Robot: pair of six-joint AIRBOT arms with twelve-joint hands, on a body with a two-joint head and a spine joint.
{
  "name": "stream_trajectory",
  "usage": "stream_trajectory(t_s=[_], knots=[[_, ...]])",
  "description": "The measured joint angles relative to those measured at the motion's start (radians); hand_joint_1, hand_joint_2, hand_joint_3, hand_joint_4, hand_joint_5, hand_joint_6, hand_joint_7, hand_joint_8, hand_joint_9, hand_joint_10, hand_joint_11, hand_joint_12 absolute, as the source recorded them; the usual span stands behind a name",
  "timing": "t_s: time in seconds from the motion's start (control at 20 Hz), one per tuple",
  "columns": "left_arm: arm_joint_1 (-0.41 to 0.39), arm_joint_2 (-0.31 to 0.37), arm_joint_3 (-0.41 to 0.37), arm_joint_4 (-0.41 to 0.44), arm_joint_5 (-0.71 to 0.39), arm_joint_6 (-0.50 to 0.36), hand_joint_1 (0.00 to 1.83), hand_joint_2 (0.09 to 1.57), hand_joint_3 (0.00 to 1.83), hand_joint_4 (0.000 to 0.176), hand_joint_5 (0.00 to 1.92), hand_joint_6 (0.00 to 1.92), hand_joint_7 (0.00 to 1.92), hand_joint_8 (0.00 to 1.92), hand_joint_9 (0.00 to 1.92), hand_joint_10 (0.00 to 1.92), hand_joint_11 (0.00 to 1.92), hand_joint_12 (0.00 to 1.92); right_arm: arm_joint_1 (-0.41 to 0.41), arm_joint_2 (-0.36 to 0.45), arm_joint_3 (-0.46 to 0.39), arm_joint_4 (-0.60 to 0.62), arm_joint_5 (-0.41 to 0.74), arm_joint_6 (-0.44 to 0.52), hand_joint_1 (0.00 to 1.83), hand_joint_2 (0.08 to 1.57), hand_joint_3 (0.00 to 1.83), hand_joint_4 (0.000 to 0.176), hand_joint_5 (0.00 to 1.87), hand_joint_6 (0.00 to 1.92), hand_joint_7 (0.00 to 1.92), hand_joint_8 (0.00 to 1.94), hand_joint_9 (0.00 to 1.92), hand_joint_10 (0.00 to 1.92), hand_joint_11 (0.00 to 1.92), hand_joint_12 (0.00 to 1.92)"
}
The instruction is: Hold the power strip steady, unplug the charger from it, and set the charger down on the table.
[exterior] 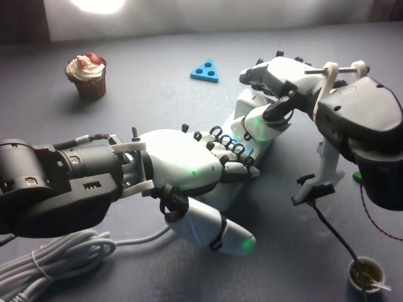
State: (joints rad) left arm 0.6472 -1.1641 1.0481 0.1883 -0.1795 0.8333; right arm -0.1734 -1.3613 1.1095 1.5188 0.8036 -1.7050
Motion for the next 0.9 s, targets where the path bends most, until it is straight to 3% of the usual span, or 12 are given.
stream_trajectory(t_s=[0.55,0.6,0.65,0.7,0.75,0.85,0.9], knots=[[0.006,-0.001,-0.002,-0.003,-0.008,0.000,0.00,1.05,0.00,0.000,0.16,0.00,0.16,0.00,0.14,0.00,0.06,0.17,-0.019,0.001,0.015,-0.050,0.001,0.013,1.12,1.05,0.00,0.000,0.81,0.01,0.90,0.00,0.89,0.01,0.49,0.65],[0.006,-0.001,-0.003,-0.003,-0.008,0.000,0.00,1.05,0.00,0.000,0.16,0.00,0.17,0.00,0.15,0.00,0.05,0.17,-0.020,0.001,0.015,-0.062,0.001,0.022,1.16,1.07,0.00,0.000,1.02,0.64,0.98,0.01,0.97,0.01,0.58,0.65],[0.006,-0.001,-0.003,-0.003,-0.008,0.000,0.00,1.05,0.00,0.000,0.15,0.00,0.16,0.00,0.14,0.00,0.04,0.17,-0.020,0.001,0.015,-0.070,0.002,0.027,1.17,1.08,0.00,0.000,1.04,0.82,1.03,0.01,1.03,0.01,0.63,0.66],[0.006,-0.001,-0.003,-0.002,-0.009,0.001,0.00,1.05,0.00,0.000,0.15,0.00,0.16,0.00,0.14,0.00,0.04,0.16,-0.019,0.000,0.016,-0.076,0.007,0.027,1.24,1.04,0.00,0.000,1.11,0.80,1.23,0.33,1.13,0.01,0.72,0.68],[0.007,-0.002,-0.004,-0.003,-0.010,0.000,0.00,1.05,0.00,0.000,0.16,0.00,0.16,0.00,0.15,0.00,0.05,0.17,-0.019,0.002,0.019,-0.080,0.005,0.031,1.25,1.03,0.00,0.019,1.13,0.76,1.29,0.39,1.22,0.01,0.78,0.73],[0.007,-0.002,-0.004,-0.003,-0.010,0.000,0.00,1.05,0.00,0.000,0.16,0.00,0.16,0.00,0.15,0.00,0.05,0.17,-0.020,0.003,0.019,-0.097,0.007,0.030,1.26,1.02,0.00,0.026,1.13,0.75,1.30,0.40,1.24,0.01,0.79,0.74],[0.008,-0.002,-0.004,-0.003,-0.010,0.000,0.00,1.05,0.00,0.000,0.16,0.00,0.17,0.00,0.15,0.00,0.05,0.17,-0.020,0.003,0.019,-0.099,0.007,0.030,1.26,1.02,0.00,0.019,1.12,0.74,1.30,0.42,1.27,0.01,0.80,0.80]])
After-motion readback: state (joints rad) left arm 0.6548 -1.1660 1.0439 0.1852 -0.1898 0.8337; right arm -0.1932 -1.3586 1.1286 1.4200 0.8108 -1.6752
